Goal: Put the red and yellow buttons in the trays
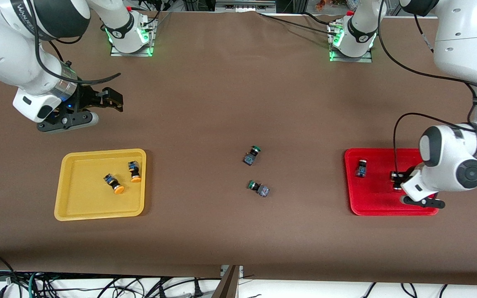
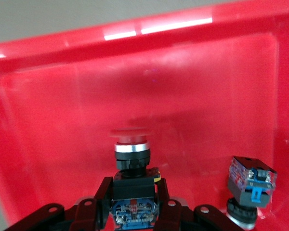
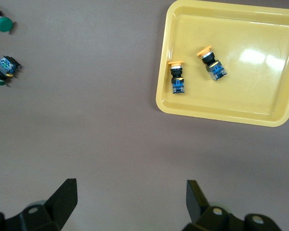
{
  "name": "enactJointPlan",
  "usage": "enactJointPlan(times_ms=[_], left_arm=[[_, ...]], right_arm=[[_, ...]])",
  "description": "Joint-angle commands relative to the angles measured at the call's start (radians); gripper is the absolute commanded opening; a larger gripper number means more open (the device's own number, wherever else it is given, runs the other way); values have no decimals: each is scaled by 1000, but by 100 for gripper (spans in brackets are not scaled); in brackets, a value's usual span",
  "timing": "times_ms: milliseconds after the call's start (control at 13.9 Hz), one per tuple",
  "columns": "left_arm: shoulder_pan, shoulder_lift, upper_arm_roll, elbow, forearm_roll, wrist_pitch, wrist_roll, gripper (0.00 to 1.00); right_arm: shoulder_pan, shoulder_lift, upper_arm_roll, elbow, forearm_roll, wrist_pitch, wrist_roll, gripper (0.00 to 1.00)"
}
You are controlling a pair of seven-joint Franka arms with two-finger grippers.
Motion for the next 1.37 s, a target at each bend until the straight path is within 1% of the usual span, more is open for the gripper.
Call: enactJointPlan(times_ms=[0, 72, 144, 360, 504, 720, 864, 1080, 1152, 1223, 1295], left_arm=[[-1, -25, -2, -32, 10, 21, 29, 99], [-1, -33, -2, -32, 10, 14, 29, 100], [-1, -39, -3, -26, 10, -2, 27, 100], [-7, -69, -5, -18, 8, -22, 20, 100], [-10, -97, -7, -15, 5, -58, 18, 100], [-29, -186, -17, -14, 4, -126, 12, 100], [-29, -270, -20, -14, 4, -155, 17, 100], [-14, -406, -16, -10, 2, -160, 17, 100], [-7, -442, -13, 5, 2, -179, 20, 100], [-4, -456, -13, 49, 2, -239, 17, 100], [-4, -456, -10, 130, 8, -326, 11, 100]], right_arm=[[-135, -21, 151, -21, -57, 2, 18, 100], [-163, -30, 187, -23, -69, 1, 18, 100], [-172, -36, 193, -23, -74, -1, 18, 100], [-172, -39, 193, -20, -101, -4, 16, 100], [-172, -41, 190, -20, -102, -6, 15, 100], [-172, -41, 190, -20, -102, -6, 15, 100], [-172, -41, 190, -20, -102, -6, 16, 100], [-172, -42, 190, -18, -102, -6, 16, 100], [-172, -42, 190, -18, -102, -6, 16, 100], [-172, -42, 190, -20, -102, -6, 16, 100], [-172, -44, 190, -21, -102, -6, 16, 100]])
